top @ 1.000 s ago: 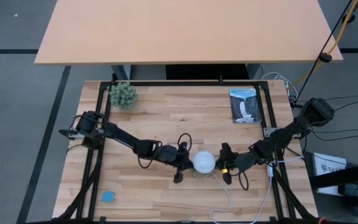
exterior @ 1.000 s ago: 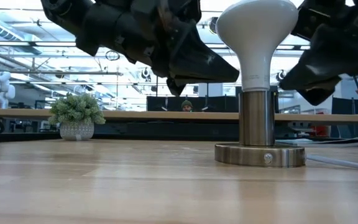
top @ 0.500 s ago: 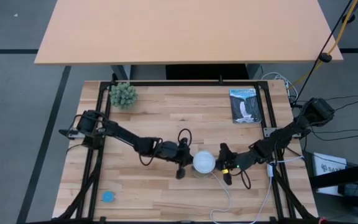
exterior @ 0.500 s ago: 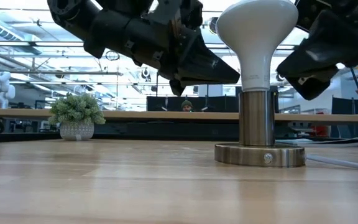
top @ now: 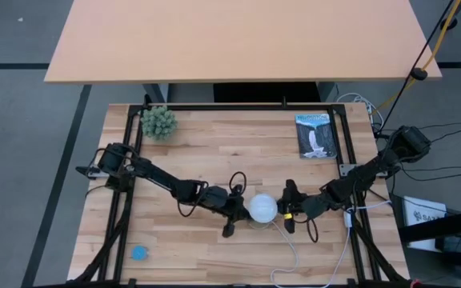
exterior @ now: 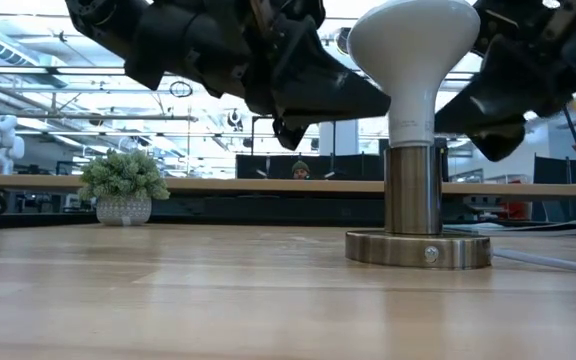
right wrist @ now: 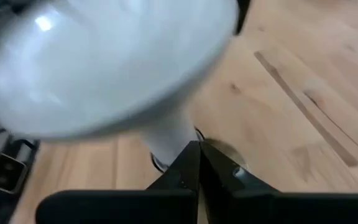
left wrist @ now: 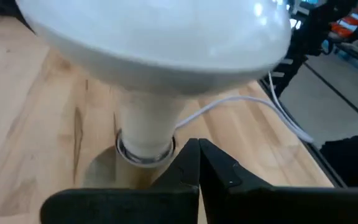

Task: Screw lightbulb
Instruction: Insert the lightbulb into the lamp, then move the lamp to the center of the table

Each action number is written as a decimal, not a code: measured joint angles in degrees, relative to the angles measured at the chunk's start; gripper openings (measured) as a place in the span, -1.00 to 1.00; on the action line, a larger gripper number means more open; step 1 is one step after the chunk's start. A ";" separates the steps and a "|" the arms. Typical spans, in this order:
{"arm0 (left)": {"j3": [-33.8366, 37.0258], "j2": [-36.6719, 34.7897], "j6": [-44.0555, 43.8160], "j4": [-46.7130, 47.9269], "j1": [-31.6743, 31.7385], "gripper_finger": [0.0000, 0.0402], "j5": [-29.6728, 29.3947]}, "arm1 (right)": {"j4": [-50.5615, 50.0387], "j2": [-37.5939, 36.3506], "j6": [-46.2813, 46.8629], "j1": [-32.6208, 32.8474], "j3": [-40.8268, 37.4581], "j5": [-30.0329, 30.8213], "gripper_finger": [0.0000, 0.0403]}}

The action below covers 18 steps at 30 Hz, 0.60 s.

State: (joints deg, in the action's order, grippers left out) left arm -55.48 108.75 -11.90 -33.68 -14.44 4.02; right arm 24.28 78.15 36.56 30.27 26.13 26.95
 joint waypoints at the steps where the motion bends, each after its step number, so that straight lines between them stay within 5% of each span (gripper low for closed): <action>1: 0.00 0.00 0.29 -0.58 0.00 -1.00 -0.24 | 1.05 0.01 -0.60 -0.15 0.00 -0.09 -1.00; 10: -0.01 0.00 1.66 -0.08 1.47 -1.00 -4.92 | 2.74 1.77 3.05 -0.32 0.09 -13.53 -1.00; 18: 0.00 0.00 -1.36 3.16 2.14 -1.00 -8.89 | 3.44 1.73 3.88 0.07 0.09 -16.89 -1.00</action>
State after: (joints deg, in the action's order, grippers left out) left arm -55.48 108.75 -13.26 -30.52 -12.30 -4.87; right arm 27.72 79.88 40.45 30.34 26.22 10.07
